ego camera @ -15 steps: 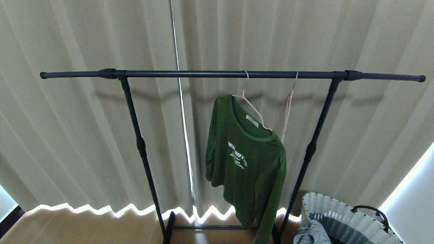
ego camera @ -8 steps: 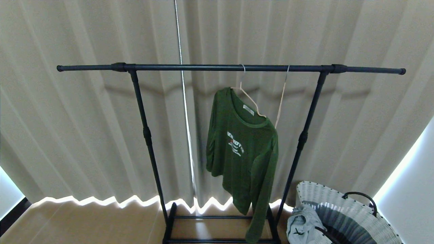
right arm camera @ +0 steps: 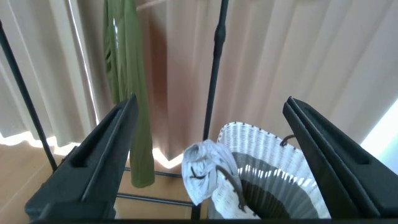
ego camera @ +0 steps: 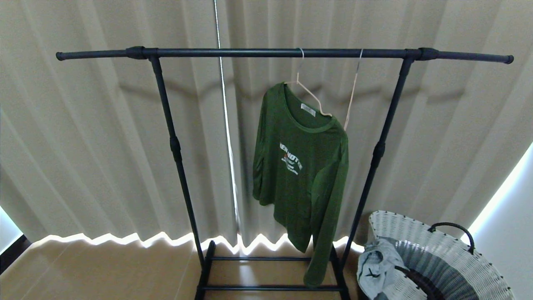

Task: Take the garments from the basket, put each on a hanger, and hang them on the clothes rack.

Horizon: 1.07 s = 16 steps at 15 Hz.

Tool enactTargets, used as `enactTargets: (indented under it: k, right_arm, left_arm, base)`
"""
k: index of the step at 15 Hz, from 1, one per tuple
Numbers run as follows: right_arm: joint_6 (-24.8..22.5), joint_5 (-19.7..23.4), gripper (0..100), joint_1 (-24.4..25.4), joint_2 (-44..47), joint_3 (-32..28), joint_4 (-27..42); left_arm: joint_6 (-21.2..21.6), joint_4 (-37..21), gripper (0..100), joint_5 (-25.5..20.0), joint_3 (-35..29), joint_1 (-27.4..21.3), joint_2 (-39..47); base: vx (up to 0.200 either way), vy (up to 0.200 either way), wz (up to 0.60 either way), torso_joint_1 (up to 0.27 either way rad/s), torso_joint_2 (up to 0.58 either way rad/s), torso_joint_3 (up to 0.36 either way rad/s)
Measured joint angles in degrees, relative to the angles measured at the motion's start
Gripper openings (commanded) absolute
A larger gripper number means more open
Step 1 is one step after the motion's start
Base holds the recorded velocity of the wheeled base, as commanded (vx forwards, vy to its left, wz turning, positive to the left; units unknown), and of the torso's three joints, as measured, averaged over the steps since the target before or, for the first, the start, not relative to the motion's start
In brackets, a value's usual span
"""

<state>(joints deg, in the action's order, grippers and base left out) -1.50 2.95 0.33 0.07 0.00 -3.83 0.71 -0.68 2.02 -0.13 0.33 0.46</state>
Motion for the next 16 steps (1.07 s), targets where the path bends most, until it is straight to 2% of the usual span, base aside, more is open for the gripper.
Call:
enactTargets:
  k: [7, 12, 16]
  right_arm:
    - [0.02, 0.02, 100, 0.00, -0.02, 0.00, -0.05]
    - [0.09, 0.02, 100, 0.00, -0.02, 0.00, 0.04]
    - [0.13, 0.02, 100, 0.00, -0.02, 0.00, -0.02]
  left_arm:
    - [-0.09, 0.02, 100, 0.16, 0.02, 0.00, 0.02]
    - [-0.05, -0.05, 100, 0.09, 0.02, 0.00, 0.02]
    - [-0.06, -0.05, 100, 0.07, 0.02, -0.02, 0.00]
  base:
    - [0.000, 0.000, 0.00, -0.130, 0.47, 0.336]
    - [0.000, 0.000, 0.00, -0.065, 0.45, 0.377]
    - [0.000, 0.000, 0.00, -0.010, 0.13, 0.122]
